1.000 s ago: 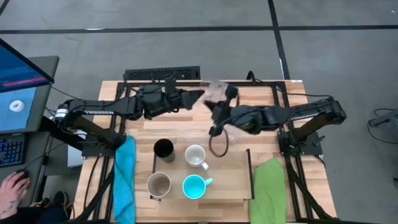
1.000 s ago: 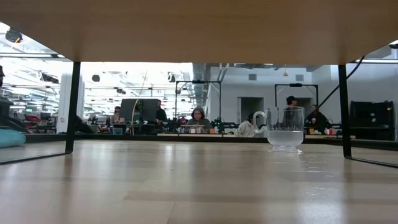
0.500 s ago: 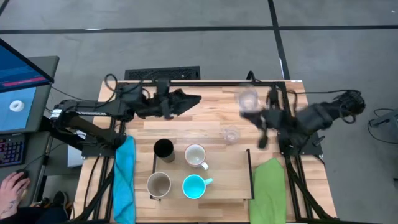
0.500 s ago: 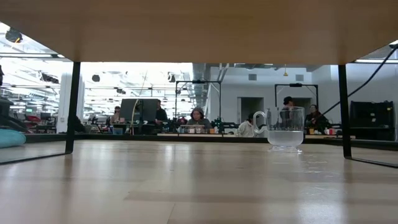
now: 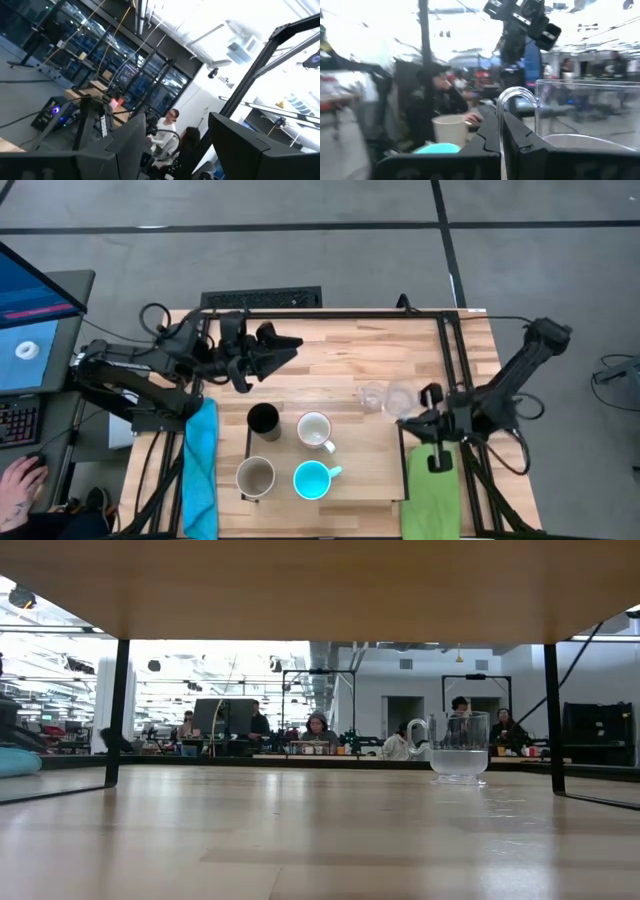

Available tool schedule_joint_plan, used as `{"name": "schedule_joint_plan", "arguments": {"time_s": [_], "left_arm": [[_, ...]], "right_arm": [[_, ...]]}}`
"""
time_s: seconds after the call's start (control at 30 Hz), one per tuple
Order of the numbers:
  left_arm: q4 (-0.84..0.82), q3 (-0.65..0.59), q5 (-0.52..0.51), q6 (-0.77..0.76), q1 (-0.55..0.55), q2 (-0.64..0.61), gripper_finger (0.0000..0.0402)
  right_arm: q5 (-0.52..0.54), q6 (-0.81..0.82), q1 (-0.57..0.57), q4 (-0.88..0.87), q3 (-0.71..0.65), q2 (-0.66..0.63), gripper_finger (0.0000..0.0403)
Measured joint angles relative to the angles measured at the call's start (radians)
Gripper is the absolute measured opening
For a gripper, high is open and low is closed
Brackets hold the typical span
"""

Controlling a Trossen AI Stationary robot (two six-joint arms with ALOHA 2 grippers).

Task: Stack small to large cups/mugs on shelf
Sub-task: Put the left transparent mug on the shelf

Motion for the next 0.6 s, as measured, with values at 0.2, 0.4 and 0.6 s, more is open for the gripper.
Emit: {"name": "schedule_joint_plan", "arguments": {"time_s": [0.2,0.4,0.6], "left_arm": [[-0.002,0.0,-0.023,0.0,-0.017,0.0,0.0208],[-0.001,0.0,-0.06,0.0,-0.036,0.0,0.0208],[-0.001,0.0,-0.071,0.0,-0.055,0.001,0.0208]], "right_arm": [[-0.072,0.116,-0.026,0.168,-0.044,0.178,0.0013],[-0.176,0.209,-0.068,0.274,-0.044,0.329,0.0014],[-0.183,0.234,-0.072,0.388,-0.044,0.473,0.0017]]}}
